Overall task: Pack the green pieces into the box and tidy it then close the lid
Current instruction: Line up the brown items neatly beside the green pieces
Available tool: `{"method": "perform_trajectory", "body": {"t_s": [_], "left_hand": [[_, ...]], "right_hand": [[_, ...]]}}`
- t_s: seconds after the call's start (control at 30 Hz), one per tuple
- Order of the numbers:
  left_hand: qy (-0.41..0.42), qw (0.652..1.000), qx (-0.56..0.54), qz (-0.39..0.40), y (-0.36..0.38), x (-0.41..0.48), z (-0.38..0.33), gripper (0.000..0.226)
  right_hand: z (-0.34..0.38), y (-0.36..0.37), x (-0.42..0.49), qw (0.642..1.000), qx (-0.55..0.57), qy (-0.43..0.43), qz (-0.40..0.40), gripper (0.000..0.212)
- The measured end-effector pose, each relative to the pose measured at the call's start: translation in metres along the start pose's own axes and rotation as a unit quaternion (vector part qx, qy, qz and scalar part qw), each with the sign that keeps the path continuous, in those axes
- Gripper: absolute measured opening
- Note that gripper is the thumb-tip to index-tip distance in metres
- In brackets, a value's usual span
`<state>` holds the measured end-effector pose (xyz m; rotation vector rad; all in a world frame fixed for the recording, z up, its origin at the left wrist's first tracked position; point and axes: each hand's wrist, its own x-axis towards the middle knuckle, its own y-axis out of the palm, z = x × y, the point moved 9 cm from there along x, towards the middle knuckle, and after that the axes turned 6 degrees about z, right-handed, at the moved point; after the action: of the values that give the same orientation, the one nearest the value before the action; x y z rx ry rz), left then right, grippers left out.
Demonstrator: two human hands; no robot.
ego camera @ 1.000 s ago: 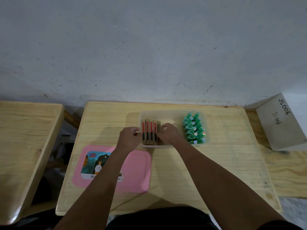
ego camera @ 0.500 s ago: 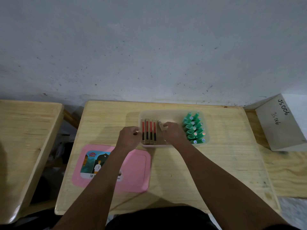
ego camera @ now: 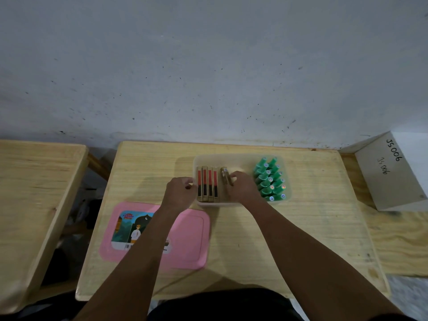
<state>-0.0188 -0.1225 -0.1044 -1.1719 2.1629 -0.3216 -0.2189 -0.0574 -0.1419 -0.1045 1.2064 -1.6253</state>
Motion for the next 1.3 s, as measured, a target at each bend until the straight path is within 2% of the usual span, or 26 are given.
{"method": "perform_trajectory", "body": {"t_s": [0.1,0.27,0.37,0.53,0.73,0.9,1.17,1.3], "left_hand": [[0.006,1.000,0.005,-0.004,0.001,0.000,-0.002,0.030],[0.012,1.000,0.010,-0.003,0.001,0.001,-0.002,0.029],[0.016,1.000,0.010,-0.004,0.001,0.000,-0.003,0.029],[0.010,1.000,0.009,-0.001,0.002,0.002,0.000,0.029],[-0.002,1.000,0.002,0.002,0.002,0.003,0.004,0.033],[-0.001,1.000,0.000,0.007,0.002,0.003,0.003,0.032],[-0.007,1.000,-0.005,0.011,0.002,0.001,0.003,0.035],[-0.012,1.000,-0.008,0.014,0.001,0.001,0.005,0.036]], "right_hand": [[0.001,0.001,0.002,0.999,0.038,0.000,0.003,0.049],[0.006,0.002,0.000,0.997,-0.077,-0.009,-0.012,0.028],[0.007,0.005,-0.001,0.996,-0.091,-0.002,-0.009,0.024],[0.010,-0.002,-0.004,0.995,-0.082,-0.030,-0.038,0.018],[0.009,0.001,-0.006,0.998,-0.054,-0.033,0.014,0.027],[-0.002,0.001,0.004,0.996,0.086,0.017,0.030,0.029],[-0.002,0.006,0.005,0.998,0.018,0.012,0.055,0.023],[0.000,0.008,0.002,0.998,0.033,0.008,0.051,0.022]]}}
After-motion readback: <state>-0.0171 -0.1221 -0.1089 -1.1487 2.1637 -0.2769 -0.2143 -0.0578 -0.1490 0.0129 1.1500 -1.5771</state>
